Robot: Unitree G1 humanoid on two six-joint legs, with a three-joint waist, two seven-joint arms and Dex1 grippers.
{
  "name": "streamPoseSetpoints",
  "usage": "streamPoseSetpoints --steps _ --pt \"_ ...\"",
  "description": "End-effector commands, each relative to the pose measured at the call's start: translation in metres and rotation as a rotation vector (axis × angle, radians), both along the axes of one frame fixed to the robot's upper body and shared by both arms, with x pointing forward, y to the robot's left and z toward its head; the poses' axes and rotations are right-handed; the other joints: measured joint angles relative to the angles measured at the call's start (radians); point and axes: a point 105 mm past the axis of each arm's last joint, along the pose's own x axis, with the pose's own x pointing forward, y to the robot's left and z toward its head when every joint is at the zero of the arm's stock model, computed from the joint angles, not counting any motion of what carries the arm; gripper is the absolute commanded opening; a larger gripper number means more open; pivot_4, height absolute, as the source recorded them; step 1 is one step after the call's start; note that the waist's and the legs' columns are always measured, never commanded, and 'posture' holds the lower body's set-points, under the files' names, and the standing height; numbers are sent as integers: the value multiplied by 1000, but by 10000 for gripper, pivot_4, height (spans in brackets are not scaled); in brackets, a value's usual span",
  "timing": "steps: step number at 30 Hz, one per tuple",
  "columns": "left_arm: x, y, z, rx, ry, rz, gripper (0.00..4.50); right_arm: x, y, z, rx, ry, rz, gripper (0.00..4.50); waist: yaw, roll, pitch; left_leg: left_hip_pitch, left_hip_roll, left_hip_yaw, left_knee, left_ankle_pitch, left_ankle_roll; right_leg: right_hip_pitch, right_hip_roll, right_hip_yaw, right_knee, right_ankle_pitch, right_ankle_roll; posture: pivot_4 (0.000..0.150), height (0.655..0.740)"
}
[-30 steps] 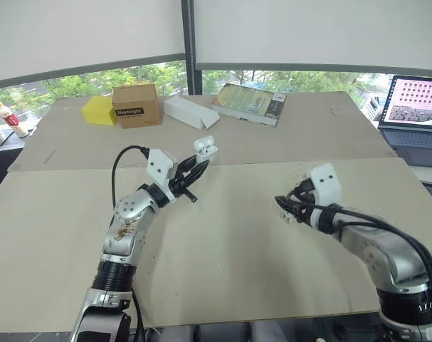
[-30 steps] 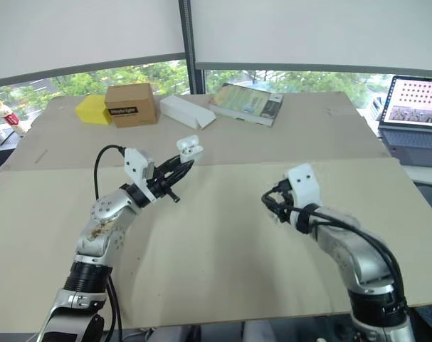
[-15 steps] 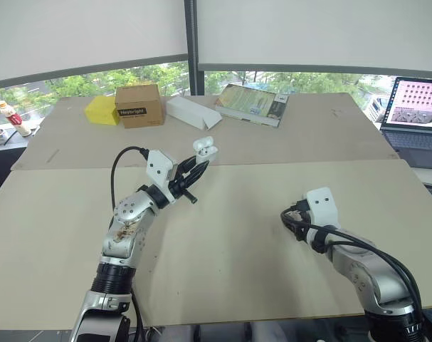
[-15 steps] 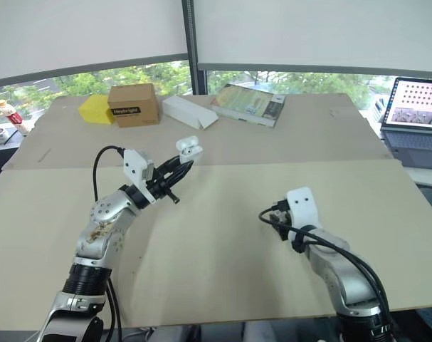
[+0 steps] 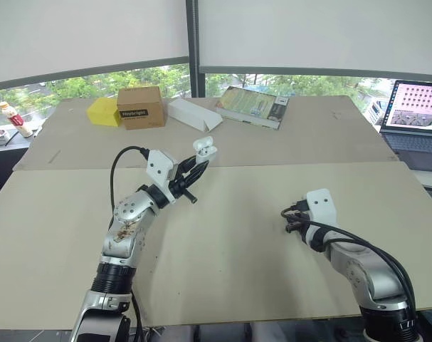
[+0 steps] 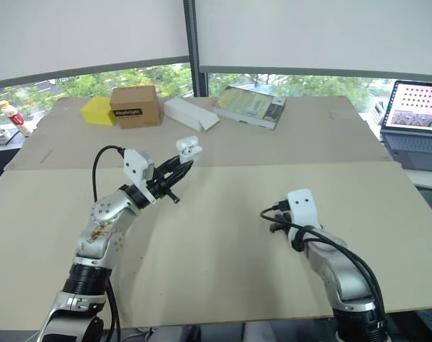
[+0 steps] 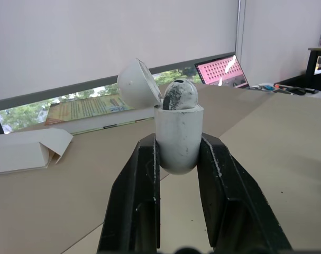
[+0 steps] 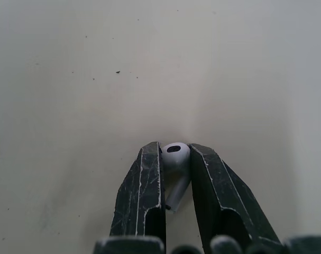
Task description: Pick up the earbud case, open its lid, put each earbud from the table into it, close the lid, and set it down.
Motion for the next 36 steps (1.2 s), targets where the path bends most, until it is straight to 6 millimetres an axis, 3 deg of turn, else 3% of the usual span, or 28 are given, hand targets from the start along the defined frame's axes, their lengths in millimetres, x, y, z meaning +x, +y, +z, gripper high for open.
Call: streamPoseSetpoints --steps 1,3,5,8,11,15,17,29,31,33,34,36 --pt "-3 -3 15 -6 -59 -7 5017 -1 -2 4 24 3 16 3247 0 0 0 0 0 0 0 0 0 0 0 0 0 0 0 1500 7400" --pt "-3 -3 15 -7 -59 -7 5017 0 -5 13 73 11 44 3247 0 0 0 0 0 0 0 0 0 0 0 0 0 0 0 1500 7400" --pt "-2 -5 15 -11 -58 -10 5017 2 -2 38 99 3 238 3247 0 1 1 -1 0 0 1 0 0 0 0 0 0 0 0 1500 7400" --pt "-2 -6 13 -13 -54 -16 5017 -3 -21 50 -75 68 458 3247 3 1 1 -1 -1 1 1 -1 3 0 -1 0 -2 0 1 1500 7400" --pt "-2 -6 11 -15 -51 -17 5017 -12 -66 44 -342 212 645 3247 8 1 1 0 0 0 0 -2 3 2 -1 -2 -3 -1 2 1500 7400" --pt "-2 -3 10 -20 -52 1 5017 -29 -124 34 -597 435 812 3247 3 1 1 1 0 3 0 -2 3 4 -1 0 -5 -1 2 1500 7400" --pt "-3 0 10 -21 -52 16 5017 -40 -143 31 -673 538 897 3247 -1 1 1 3 0 5 0 -2 3 4 -1 2 -5 -1 3 1500 7400" --pt "-14 11 3 -25 -33 78 5017 -45 -170 10 -777 686 1000 3247 8 1 1 7 2 8 -2 -2 3 4 -3 4 -4 -1 3 1500 7400" --pt "-15 11 3 -25 -31 80 5017 -45 -173 7 -780 691 985 13976 13 1 1 8 2 8 -2 -2 3 7 -3 4 -5 -1 3 1500 7400" --pt "-15 11 3 -24 -30 81 5017 -46 -174 6 -770 694 973 20742 14 1 1 12 3 7 -2 -3 3 13 -3 2 -8 0 3 1500 7400" --pt "-15 11 3 -24 -29 81 5017 -46 -175 6 -762 697 965 23431 14 1 1 13 3 6 -2 -3 4 14 -3 2 -9 0 3 1500 7400" --pt "-14 11 3 -23 -27 80 5017 -47 -176 7 -762 702 964 23431 14 1 1 13 2 7 -2 -3 5 15 -3 2 -12 1 5 1500 7400"
